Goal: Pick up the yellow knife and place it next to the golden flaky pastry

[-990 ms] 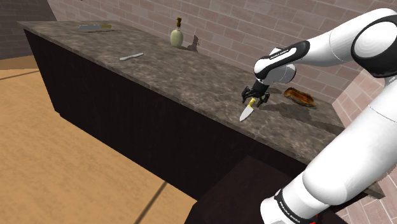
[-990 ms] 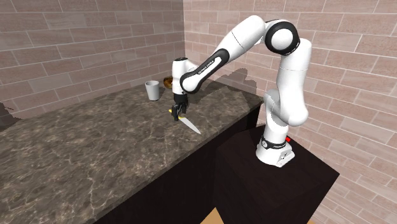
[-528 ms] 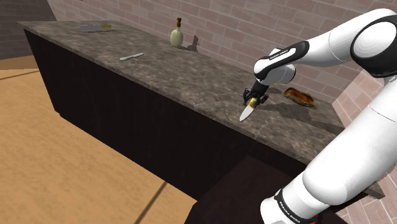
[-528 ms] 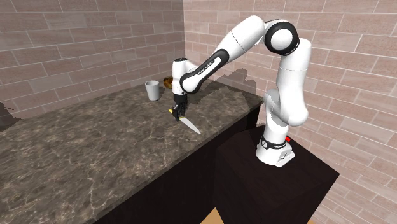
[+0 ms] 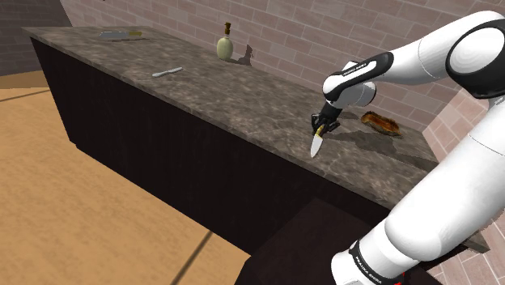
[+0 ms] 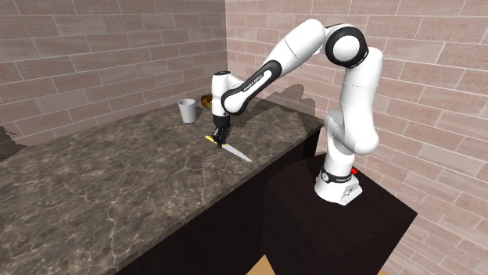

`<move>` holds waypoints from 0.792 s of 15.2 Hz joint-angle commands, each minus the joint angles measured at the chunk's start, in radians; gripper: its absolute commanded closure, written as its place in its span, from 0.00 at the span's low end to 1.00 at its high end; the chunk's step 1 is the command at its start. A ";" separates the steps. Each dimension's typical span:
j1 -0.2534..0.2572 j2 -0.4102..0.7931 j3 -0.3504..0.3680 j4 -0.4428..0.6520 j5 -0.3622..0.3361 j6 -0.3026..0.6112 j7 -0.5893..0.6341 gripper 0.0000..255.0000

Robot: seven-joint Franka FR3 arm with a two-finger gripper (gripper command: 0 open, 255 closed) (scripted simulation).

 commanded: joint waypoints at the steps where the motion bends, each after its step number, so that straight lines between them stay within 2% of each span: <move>1: 0.000 0.001 0.000 0.000 0.001 0.000 0.000 1.00; 12: 0.003 -0.090 0.000 0.063 -0.056 -0.145 0.042 1.00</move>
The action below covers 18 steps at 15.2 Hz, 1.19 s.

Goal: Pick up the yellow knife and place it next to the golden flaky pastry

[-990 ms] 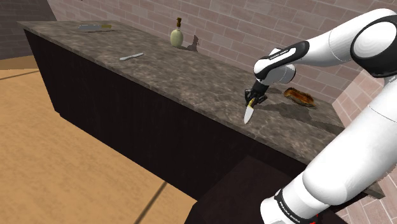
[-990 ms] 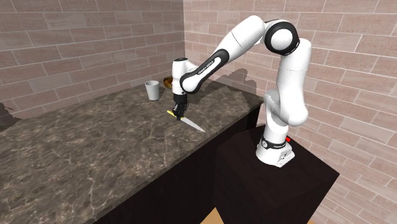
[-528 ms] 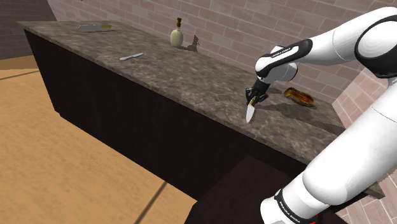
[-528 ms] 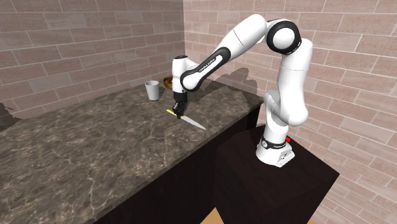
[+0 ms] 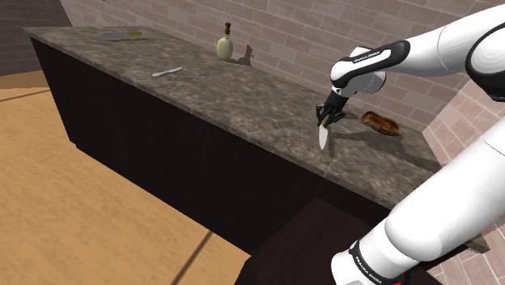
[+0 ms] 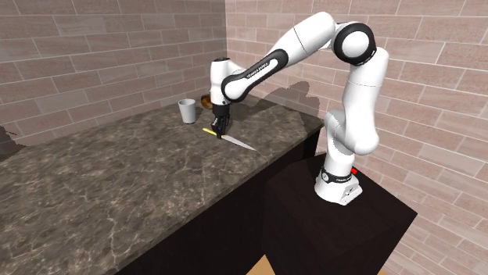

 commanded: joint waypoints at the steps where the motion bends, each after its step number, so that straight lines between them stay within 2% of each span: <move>1: 0.001 -0.017 0.001 0.012 -0.009 -0.028 0.008 1.00; 12: 0.002 -0.075 0.009 0.098 -0.037 -0.167 0.030 1.00; 18: -0.064 -0.079 -0.073 0.100 -0.037 -0.170 -0.118 1.00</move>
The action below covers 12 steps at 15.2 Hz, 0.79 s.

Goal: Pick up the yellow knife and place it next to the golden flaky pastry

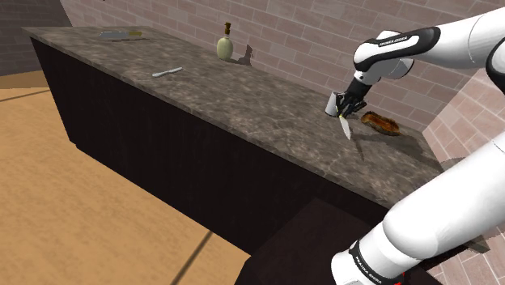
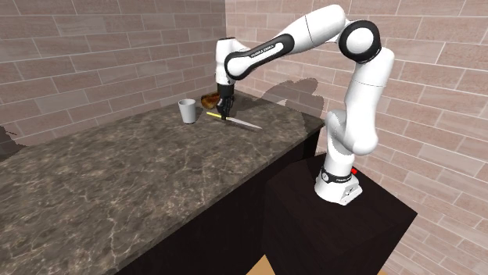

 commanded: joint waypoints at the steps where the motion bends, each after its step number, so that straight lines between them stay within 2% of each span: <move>1: -0.024 0.001 -0.030 0.001 0.001 0.000 -0.055 1.00; 7: -0.088 0.046 -0.118 0.050 0.034 -0.011 -0.223 1.00; 12: -0.147 0.121 -0.187 0.124 0.092 -0.030 -0.377 1.00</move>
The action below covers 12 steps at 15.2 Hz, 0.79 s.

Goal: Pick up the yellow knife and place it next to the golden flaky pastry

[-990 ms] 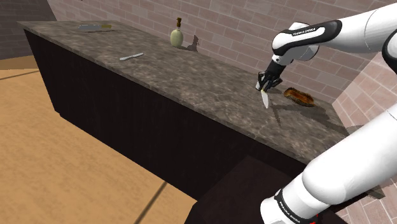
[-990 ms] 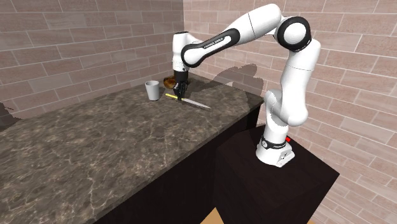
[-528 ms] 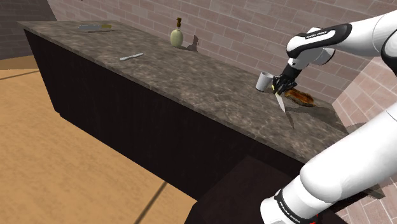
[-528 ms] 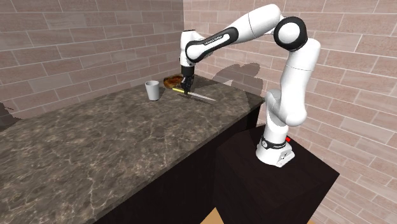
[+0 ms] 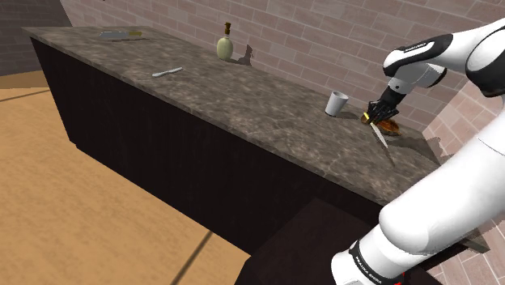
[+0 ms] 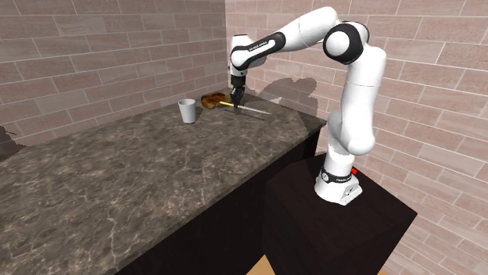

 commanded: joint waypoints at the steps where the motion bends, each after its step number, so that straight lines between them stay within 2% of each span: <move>1: -0.027 0.032 -0.026 0.035 0.026 -0.013 -0.066 1.00; 7: -0.135 0.173 -0.081 0.172 0.141 -0.060 -0.262 1.00; 12: -0.265 0.315 -0.091 0.327 0.248 -0.124 -0.410 1.00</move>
